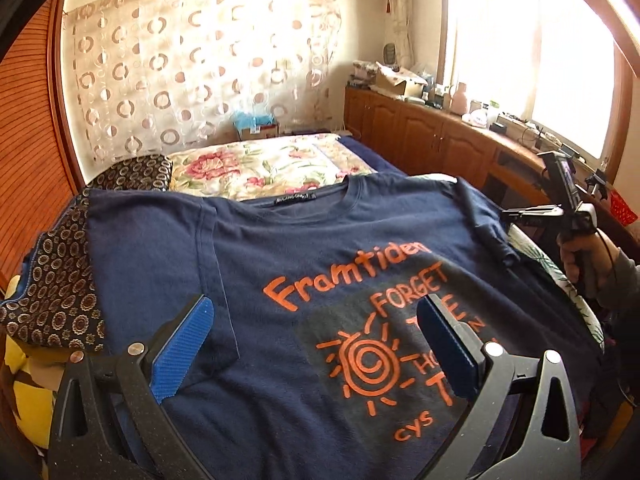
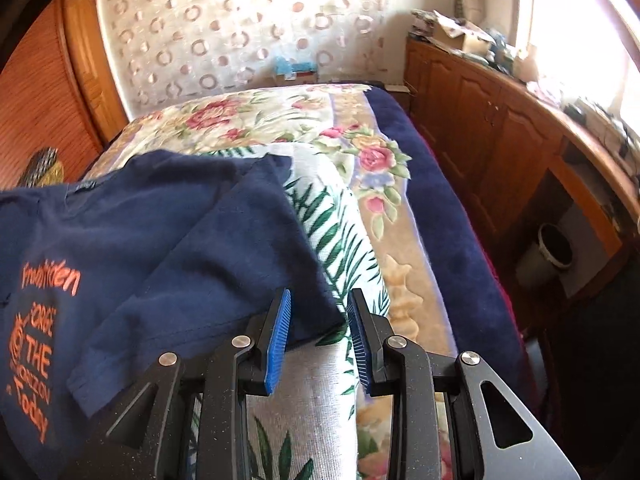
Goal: Fold small clothes
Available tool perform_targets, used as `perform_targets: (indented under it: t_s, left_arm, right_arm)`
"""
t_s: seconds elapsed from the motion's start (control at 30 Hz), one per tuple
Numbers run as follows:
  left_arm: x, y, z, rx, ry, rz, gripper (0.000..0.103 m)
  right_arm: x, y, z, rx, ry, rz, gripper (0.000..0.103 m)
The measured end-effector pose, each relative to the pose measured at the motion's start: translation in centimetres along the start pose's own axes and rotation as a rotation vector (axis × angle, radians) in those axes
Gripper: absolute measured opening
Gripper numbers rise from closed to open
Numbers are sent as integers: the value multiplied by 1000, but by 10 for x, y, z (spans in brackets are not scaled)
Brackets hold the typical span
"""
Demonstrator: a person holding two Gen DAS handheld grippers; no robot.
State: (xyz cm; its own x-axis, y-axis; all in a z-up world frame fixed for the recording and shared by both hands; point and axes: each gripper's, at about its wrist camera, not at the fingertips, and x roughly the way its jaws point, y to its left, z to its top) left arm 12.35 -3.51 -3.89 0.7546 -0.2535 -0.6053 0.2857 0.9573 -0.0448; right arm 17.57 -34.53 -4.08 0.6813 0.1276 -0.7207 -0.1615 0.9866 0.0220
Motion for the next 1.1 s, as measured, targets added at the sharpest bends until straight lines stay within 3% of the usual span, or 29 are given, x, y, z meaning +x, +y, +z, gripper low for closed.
perform_targets:
  t_s: [0.1, 0.3, 0.6, 0.73, 0.77, 0.8, 0.87, 1.1]
  left_arm:
    - [-5, 0, 1, -8, -14, -20, 102]
    - [-11, 6, 0, -36, -31, -22, 102]
    - [-13, 15, -6, -62, -23, -14, 102]
    - [-13, 18, -8, -65, -15, -11, 102]
    - [-13, 19, -8, -65, -14, -10, 102]
    - [-13, 20, -8, -66, -12, -10, 102]
    - [-14, 22, -9, -70, -14, -12, 102]
    - [-15, 35, -5, -86, -32, 11, 102]
  right_arm:
    - [0, 5, 1, -38, 0, 8, 4]
    - [-18, 32, 17, -105, -61, 85, 3]
    - [-42, 126, 62, -254, -133, 236, 3]
    - [-44, 148, 78, -246, -146, 312, 3]
    - [-43, 149, 80, -245, -146, 315, 8]
    - [-39, 148, 85, -248, -149, 297, 23]
    - [-39, 145, 81, -261, -159, 274, 35]
    - [-24, 138, 56, -256, -112, 200, 35]
